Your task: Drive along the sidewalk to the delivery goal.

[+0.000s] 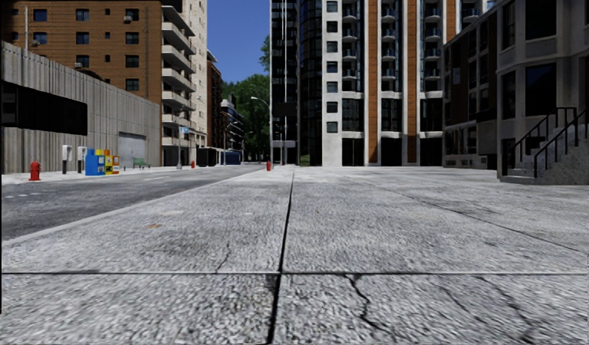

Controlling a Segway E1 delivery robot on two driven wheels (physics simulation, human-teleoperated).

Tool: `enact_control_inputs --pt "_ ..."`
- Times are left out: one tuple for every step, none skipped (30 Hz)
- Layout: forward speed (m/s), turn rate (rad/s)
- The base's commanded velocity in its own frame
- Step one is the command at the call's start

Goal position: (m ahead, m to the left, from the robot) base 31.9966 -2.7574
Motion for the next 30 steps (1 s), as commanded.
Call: enact_control_inputs --pt "2.0 0.0" --pt "2.0 0.0" --pt "2.0 0.0" --pt "2.0 0.0" --pt "2.0 0.0" --pt "2.0 0.0" --pt "2.0 0.0" --pt "2.0 0.0" --pt "2.0 0.0" --pt "2.0 0.0" --pt "2.0 0.0" --pt "2.0 0.0" --pt "2.0 0.0" --pt "2.0 0.0" --pt "2.0 0.0" --pt "2.0 0.0" --pt "2.0 0.0" --pt "2.0 0.0" --pt "2.0 0.0" --pt "2.0 0.0" --pt "2.0 0.0" --pt "2.0 0.0" --pt "2.0 0.0" --pt "2.0 0.0" --pt "2.0 0.0" --pt "2.0 0.0" --pt "2.0 0.0" --pt "2.0 0.0" --pt "2.0 0.0" --pt "2.0 0.0"
